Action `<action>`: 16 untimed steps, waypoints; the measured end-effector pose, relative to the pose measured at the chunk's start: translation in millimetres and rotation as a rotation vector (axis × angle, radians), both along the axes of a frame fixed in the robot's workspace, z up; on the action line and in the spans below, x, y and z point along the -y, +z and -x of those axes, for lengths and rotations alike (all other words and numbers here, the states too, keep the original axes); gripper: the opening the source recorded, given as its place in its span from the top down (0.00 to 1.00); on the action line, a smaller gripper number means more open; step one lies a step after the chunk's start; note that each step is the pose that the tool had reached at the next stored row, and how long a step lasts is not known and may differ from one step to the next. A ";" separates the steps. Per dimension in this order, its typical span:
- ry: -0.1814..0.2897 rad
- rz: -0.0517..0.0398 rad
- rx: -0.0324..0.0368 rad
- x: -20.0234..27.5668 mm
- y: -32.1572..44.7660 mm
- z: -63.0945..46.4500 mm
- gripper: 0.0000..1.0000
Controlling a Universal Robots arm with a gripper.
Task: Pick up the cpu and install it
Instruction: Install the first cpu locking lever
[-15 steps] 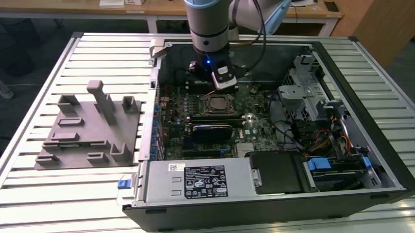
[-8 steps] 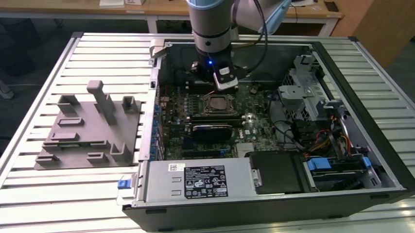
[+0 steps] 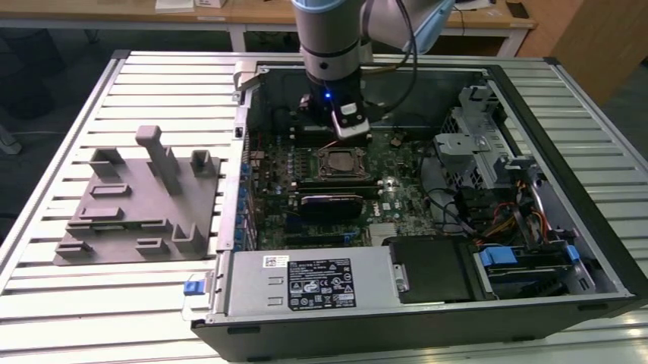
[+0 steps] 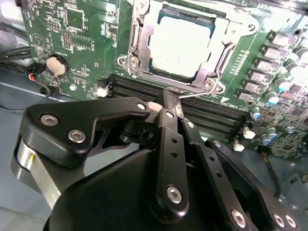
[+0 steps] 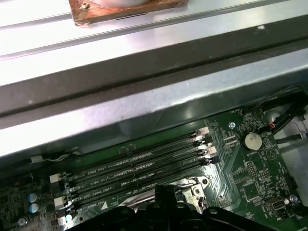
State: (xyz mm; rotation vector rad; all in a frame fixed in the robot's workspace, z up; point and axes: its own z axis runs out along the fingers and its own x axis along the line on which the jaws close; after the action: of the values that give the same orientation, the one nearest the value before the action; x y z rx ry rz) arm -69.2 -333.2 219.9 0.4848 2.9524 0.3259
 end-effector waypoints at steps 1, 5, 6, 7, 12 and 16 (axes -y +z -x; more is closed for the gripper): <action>-0.005 0.0001 0.0000 -1.0 -0.2 0.0 0.89; -0.034 0.0023 0.0002 -3.1 -1.5 -0.7 0.89; -0.043 0.0031 0.0005 -3.2 -1.9 -0.7 0.89; -0.053 0.0034 0.0012 -3.2 -2.4 -0.7 0.89; -0.098 0.0033 0.0115 -3.3 -5.5 -0.7 0.89; -0.120 0.0032 0.0181 -4.0 -7.6 -0.7 0.89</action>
State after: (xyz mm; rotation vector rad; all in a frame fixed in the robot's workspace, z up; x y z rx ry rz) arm -68.5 -329.1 212.3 0.6516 2.8898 0.3101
